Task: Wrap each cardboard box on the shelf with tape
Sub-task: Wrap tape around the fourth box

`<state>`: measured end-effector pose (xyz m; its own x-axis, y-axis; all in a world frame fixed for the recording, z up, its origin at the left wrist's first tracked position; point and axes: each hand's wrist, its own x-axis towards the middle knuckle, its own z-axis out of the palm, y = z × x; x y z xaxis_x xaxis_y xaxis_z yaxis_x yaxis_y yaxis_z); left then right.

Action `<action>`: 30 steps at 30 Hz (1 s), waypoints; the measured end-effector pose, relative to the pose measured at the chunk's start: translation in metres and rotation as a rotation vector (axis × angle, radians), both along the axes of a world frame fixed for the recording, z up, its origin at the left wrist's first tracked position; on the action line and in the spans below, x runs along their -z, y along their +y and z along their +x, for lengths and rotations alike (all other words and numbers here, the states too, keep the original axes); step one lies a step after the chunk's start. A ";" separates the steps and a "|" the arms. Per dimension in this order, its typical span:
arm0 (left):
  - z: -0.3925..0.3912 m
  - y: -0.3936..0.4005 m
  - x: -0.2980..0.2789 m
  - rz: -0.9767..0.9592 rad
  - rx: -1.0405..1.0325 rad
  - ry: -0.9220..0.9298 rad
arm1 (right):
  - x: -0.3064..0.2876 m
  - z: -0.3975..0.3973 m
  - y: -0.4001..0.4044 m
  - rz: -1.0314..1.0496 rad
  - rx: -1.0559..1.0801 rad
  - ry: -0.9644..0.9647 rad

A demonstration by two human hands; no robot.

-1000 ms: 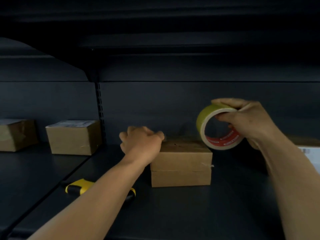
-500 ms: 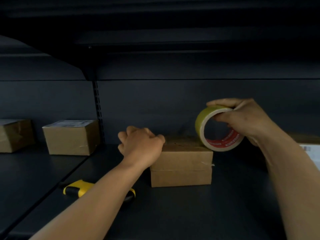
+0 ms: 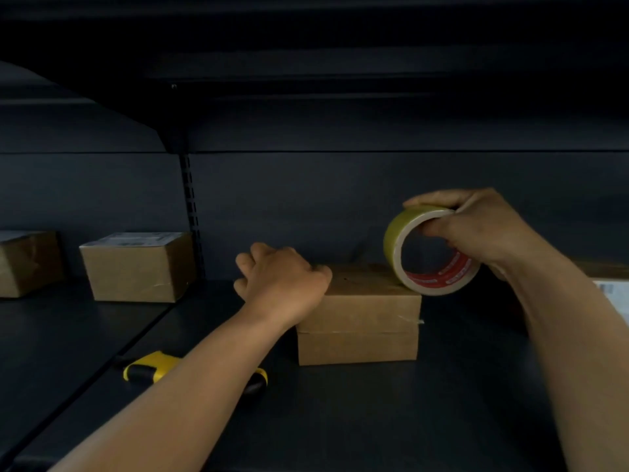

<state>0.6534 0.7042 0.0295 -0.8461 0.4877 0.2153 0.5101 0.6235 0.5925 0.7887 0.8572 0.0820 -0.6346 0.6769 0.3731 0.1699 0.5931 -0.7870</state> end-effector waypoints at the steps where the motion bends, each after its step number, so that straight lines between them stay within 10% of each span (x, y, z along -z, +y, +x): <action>1: -0.001 0.000 -0.001 0.008 0.001 -0.018 | 0.000 0.000 0.000 0.003 -0.001 -0.004; 5: -0.005 0.000 -0.004 0.077 0.048 -0.076 | 0.000 0.000 0.003 0.021 -0.013 0.017; 8: -0.003 -0.008 -0.004 0.013 0.193 0.247 | 0.000 0.000 0.005 0.025 -0.025 0.037; 15: 0.008 -0.019 -0.006 -0.604 0.663 0.477 | 0.001 -0.002 0.003 0.022 -0.035 0.044; 30: 0.001 -0.017 0.003 -0.354 0.793 0.531 | 0.004 -0.002 0.005 0.036 -0.018 0.045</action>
<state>0.6547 0.6869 0.0263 -0.0886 0.9751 0.2033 0.9961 0.0870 0.0165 0.7867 0.8622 0.0782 -0.6282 0.6513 0.4256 0.1240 0.6238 -0.7717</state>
